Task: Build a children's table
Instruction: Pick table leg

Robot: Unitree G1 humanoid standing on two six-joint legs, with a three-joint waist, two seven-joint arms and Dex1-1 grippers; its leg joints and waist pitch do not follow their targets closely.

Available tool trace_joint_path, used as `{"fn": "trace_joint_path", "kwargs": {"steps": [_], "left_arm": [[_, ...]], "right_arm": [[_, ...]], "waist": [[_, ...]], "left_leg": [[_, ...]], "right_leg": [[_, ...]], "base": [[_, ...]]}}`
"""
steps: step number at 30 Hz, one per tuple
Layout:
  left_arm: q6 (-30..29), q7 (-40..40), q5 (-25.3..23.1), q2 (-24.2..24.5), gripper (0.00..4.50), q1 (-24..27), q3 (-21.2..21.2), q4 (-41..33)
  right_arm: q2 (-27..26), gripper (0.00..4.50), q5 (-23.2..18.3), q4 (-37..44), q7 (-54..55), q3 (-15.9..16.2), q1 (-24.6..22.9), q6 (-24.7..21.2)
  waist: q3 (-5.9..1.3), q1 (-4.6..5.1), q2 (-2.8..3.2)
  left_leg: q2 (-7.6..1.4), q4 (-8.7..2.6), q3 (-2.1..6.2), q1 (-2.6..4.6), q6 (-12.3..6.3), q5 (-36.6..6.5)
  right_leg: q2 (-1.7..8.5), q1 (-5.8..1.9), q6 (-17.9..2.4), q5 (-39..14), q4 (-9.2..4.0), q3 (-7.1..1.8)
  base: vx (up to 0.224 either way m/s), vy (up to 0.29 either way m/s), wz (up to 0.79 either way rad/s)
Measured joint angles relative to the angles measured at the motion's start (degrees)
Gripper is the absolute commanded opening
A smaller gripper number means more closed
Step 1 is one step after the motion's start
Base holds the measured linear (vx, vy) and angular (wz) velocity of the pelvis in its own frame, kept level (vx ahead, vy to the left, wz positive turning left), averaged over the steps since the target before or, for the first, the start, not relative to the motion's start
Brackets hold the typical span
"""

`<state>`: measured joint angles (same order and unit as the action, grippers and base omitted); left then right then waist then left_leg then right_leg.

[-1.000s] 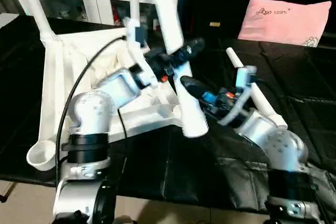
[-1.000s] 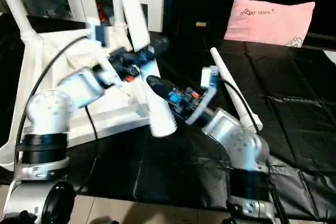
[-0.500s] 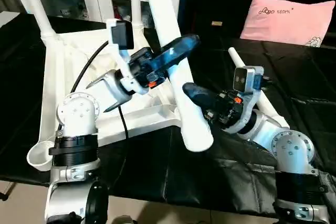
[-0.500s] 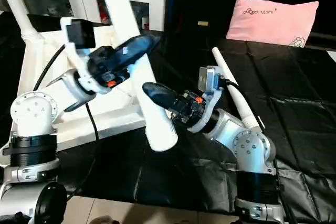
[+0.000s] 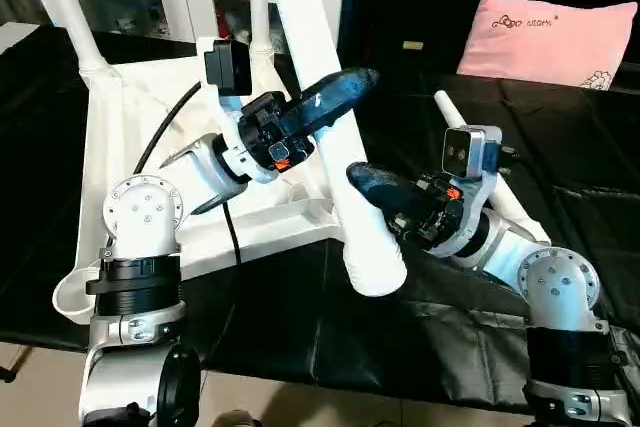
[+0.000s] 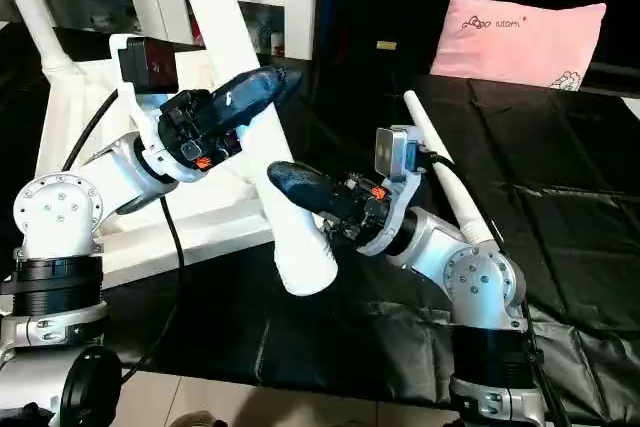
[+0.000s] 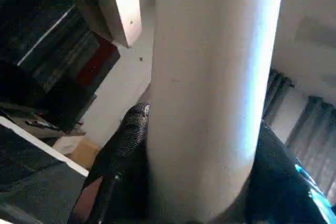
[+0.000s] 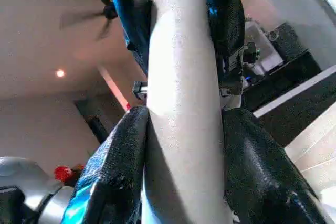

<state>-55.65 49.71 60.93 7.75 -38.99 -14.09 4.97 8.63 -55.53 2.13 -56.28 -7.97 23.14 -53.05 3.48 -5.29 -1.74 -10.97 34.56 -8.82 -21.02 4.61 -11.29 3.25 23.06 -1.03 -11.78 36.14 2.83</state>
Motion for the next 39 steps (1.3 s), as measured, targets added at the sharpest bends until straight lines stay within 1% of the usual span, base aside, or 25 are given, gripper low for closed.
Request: {"fn": "trace_joint_path", "kwargs": {"steps": [2, 4, 5, 7, 8, 9, 10, 11, 12, 13, 14, 15, 17, 18, 19, 21, 25, 27, 30, 31, 34, 36, 38, 39], "left_arm": [[1.11, -0.23, -0.83, 0.23, 1.88, 0.00, -0.08, 0.71], [2.20, -1.18, -2.78, 1.15, 1.88, -0.01, 0.05, 0.89], [2.76, -1.47, -3.97, 1.72, 1.88, -0.01, 0.37, 0.90], [5.00, -2.13, -8.16, 3.63, 1.88, 0.00, 2.34, 0.85], [6.05, -2.47, -10.18, 4.43, 1.88, 0.00, 3.63, 0.79], [7.18, -2.70, -12.23, 5.30, 1.88, 0.00, 5.00, 0.59], [8.01, -2.85, -13.79, 6.00, 1.87, 0.00, 5.90, 0.17], [9.45, -3.42, -15.83, 6.60, 1.87, -0.02, 7.18, -0.40], [11.15, -4.64, -18.47, 7.04, 1.86, -0.06, 8.84, -1.10], [11.98, -5.55, -19.85, 7.02, 1.86, -0.14, 9.60, -1.44], [12.70, -6.38, -21.06, 6.98, 1.86, -0.27, 10.23, -1.52], [14.37, -8.93, -24.00, 6.87, 1.86, -0.87, 11.50, -1.56], [16.77, -12.75, -28.20, 6.83, 1.86, -2.07, 12.86, -1.55], [17.80, -14.50, -30.00, 6.68, 1.86, -2.64, 13.43, -1.60], [18.47, -15.59, -31.15, 6.59, 1.86, -2.80, 13.93, -1.69], [19.83, -19.49, -34.62, 5.26, 1.86, -2.82, 14.80, -1.85], [20.79, -24.53, -37.25, 2.90, 1.86, -2.83, 15.57, -1.90], [21.17, -25.46, -38.45, 2.99, 1.86, -2.83, 16.32, -1.91], [21.29, -26.49, -39.41, 2.37, 1.86, -2.82, 16.72, -1.95], [21.29, -26.86, -39.47, 2.11, 1.86, -2.82, 16.72, -1.96], [21.30, -27.42, -39.89, 1.73, 1.86, -2.83, 16.73, -1.95], [21.30, -27.88, -40.01, 1.68, 1.86, -2.83, 16.69, -1.95], [21.29, -28.13, -40.24, 1.60, 1.86, -2.83, 16.68, -1.95], [21.30, -28.30, -40.43, 1.52, 1.86, -2.83, 16.66, -1.94]], "right_arm": [[-0.24, 2.50, 1.44, -0.16, 1.27, 0.84, 0.50, 1.29], [0.05, 2.56, 3.91, -0.57, 3.05, 1.22, 1.16, 3.17], [0.38, 2.70, 4.94, -0.64, 3.59, 1.64, 1.31, 3.97], [1.75, 2.96, 8.90, -0.39, 5.17, 3.44, 1.39, 7.01], [2.26, 2.96, 10.76, -0.38, 6.00, 4.19, 1.38, 8.23], [2.53, 3.08, 12.56, -0.43, 6.91, 4.79, 1.31, 9.25], [2.61, 3.21, 13.64, -0.43, 7.41, 5.28, 1.22, 10.09], [2.75, 3.21, 14.83, -0.38, 8.03, 5.80, 1.19, 10.91], [3.02, 3.34, 16.50, -0.35, 9.10, 6.53, 1.17, 11.61], [3.32, 3.44, 17.78, -0.34, 9.69, 7.35, 1.18, 12.21], [3.37, 3.51, 18.70, -0.31, 10.27, 8.03, 1.17, 12.50], [3.32, 3.58, 20.53, -0.23, 12.21, 9.38, 1.35, 12.54], [2.24, 3.78, 22.36, -0.69, 15.58, 10.83, 1.99, 11.97], [1.12, 3.95, 23.15, -1.37, 17.73, 11.06, 2.52, 11.88], [0.58, 3.95, 23.96, -2.20, 19.25, 11.25, 3.11, 11.82], [-1.09, 4.16, 27.03, -5.73, 23.28, 11.56, 5.21, 12.43], [-4.18, 4.18, 30.57, -9.35, 27.85, 12.94, 6.42, 14.59], [-5.62, 4.18, 31.57, -10.44, 29.81, 12.99, 6.56, 16.27], [-7.48, 4.18, 31.79, -11.36, 31.69, 12.87, 7.36, 18.96], [-7.83, 3.90, 31.79, -11.37, 32.03, 12.86, 7.69, 19.23], [-8.71, 3.78, 31.68, -11.36, 32.04, 12.67, 8.17, 19.61], [-9.00, 3.40, 31.63, -11.38, 32.01, 12.59, 8.17, 19.61], [-9.20, 3.37, 31.53, -11.39, 32.01, 12.38, 8.17, 19.61], [-9.25, 3.17, 31.53, -11.50, 32.04, 12.27, 8.17, 19.79]], "waist": [[0.00, 0.06, 0.00], [0.00, 0.15, 0.00], [0.00, 0.13, 0.00], [0.00, 0.12, 0.00], [0.00, 0.09, 0.00], [0.00, 0.06, 0.00], [0.00, 0.06, 0.00], [0.00, 0.05, 0.00], [0.00, 0.07, -0.01], [0.00, 0.11, -0.01], [0.00, 0.16, -0.01], [0.00, 0.19, -0.03], [0.01, 0.34, -0.03], [0.01, 0.49, -0.03], [0.01, 0.53, -0.03], [0.01, 0.52, -0.03], [0.02, 0.36, -0.06], [0.03, 0.30, -0.09], [0.03, 0.31, -0.09], [0.03, 0.32, -0.09], [0.03, 0.35, -0.09], [0.03, 0.35, -0.09], [0.03, 0.34, -0.09], [0.03, 0.33, -0.09]], "left_leg": [[0.00, -0.01, 0.01, 0.01, 0.03, 0.02], [0.00, -0.02, 0.01, 0.01, 0.08, 0.03], [0.00, -0.03, 0.02, 0.02, 0.13, 0.03], [0.00, -0.05, 0.03, 0.03, 0.15, 0.04], [0.00, -0.05, 0.03, 0.03, 0.17, 0.06], [0.01, -0.05, 0.03, 0.02, 0.16, 0.07], [0.01, -0.05, 0.03, 0.01, 0.17, 0.07], [0.01, -0.04, 0.03, 0.01, 0.16, 0.07], [0.01, -0.04, 0.04, 0.01, 0.16, 0.07], [0.01, -0.04, 0.03, 0.01, 0.16, 0.08], [0.01, -0.04, 0.03, 0.01, 0.17, 0.09], [0.00, -0.04, 0.03, 0.01, 0.22, 0.13], [0.00, -0.08, 0.04, 0.03, 0.29, 0.21], [0.00, -0.11, 0.03, 0.02, 0.33, 0.24], [0.00, -0.11, 0.02, 0.02, 0.36, 0.26], [0.00, -0.11, 0.02, 0.02, 0.40, 0.30], [-0.01, -0.10, 0.01, -0.02, 0.40, 0.33], [-0.01, -0.11, 0.01, -0.05, 0.40, 0.33], [-0.01, -0.11, 0.00, -0.05, 0.38, 0.32], [-0.01, -0.10, 0.00, -0.05, 0.37, 0.32], [-0.01, -0.11, 0.00, -0.03, 0.37, 0.32], [-0.01, -0.11, 0.00, -0.03, 0.37, 0.32], [-0.01, -0.10, 0.00, -0.04, 0.37, 0.32], [-0.01, -0.10, 0.00, -0.04, 0.37, 0.32]], "right_leg": [[0.00, 0.00, 0.01, 0.03, 0.00, 0.00], [0.00, 0.00, 0.02, 0.06, 0.00, 0.00], [0.00, 0.00, 0.02, 0.07, 0.00, 0.01], [0.00, 0.00, 0.05, 0.08, 0.00, 0.01], [0.00, 0.00, 0.07, 0.09, 0.00, 0.01], [0.00, 0.01, 0.09, 0.11, 0.00, 0.01], [0.00, 0.01, 0.09, 0.11, 0.00, 0.01], [0.00, 0.01, 0.09, 0.11, -0.01, 0.00], [0.00, 0.00, 0.11, 0.12, -0.01, -0.01], [0.00, 0.00, 0.14, 0.14, -0.01, -0.01], [0.00, 0.00, 0.14, 0.15, -0.01, -0.01], [-0.01, 0.00, 0.14, 0.17, 0.00, -0.01], [-0.02, 0.01, 0.14, 0.22, 0.00, 0.00], [-0.02, 0.01, 0.14, 0.24, 0.01, -0.01], [-0.02, 0.01, 0.13, 0.25, 0.01, -0.03], [-0.02, 0.01, 0.12, 0.28, 0.02, -0.02], [-0.02, 0.05, 0.13, 0.28, 0.01, -0.01], [-0.02, 0.09, 0.13, 0.28, 0.01, -0.01], [-0.02, 0.09, 0.13, 0.28, 0.01, -0.01], [-0.02, 0.09, 0.13, 0.28, 0.01, -0.02], [-0.02, 0.09, 0.14, 0.29, 0.02, -0.01], [-0.02, 0.09, 0.14, 0.30, 0.02, -0.02], [-0.02, 0.09, 0.14, 0.30, 0.02, -0.02], [-0.02, 0.09, 0.14, 0.30, 0.02, -0.02]], "base": [[0.000, 0.000, 0.00], [0.000, 0.000, 0.00], [0.000, 0.000, 0.00], [0.000, 0.000, 0.00], [0.000, 0.000, 0.00], [0.000, 0.000, 0.00], [0.000, 0.000, 0.00], [0.000, 0.000, 0.00], [0.000, 0.000, 0.00], [0.000, 0.000, 0.00], [0.000, 0.000, 0.00], [0.000, 0.000, 0.00], [0.000, 0.000, 0.00], [0.000, 0.000, 0.00], [0.000, 0.000, 0.00], [0.000, 0.000, 0.00], [0.000, 0.000, 0.00], [0.000, 0.000, 0.00], [0.000, 0.000, 0.00], [0.000, 0.000, 0.00], [0.000, 0.000, 0.00], [0.000, 0.000, 0.00], [0.000, 0.000, 0.00], [0.000, 0.000, 0.00]]}}
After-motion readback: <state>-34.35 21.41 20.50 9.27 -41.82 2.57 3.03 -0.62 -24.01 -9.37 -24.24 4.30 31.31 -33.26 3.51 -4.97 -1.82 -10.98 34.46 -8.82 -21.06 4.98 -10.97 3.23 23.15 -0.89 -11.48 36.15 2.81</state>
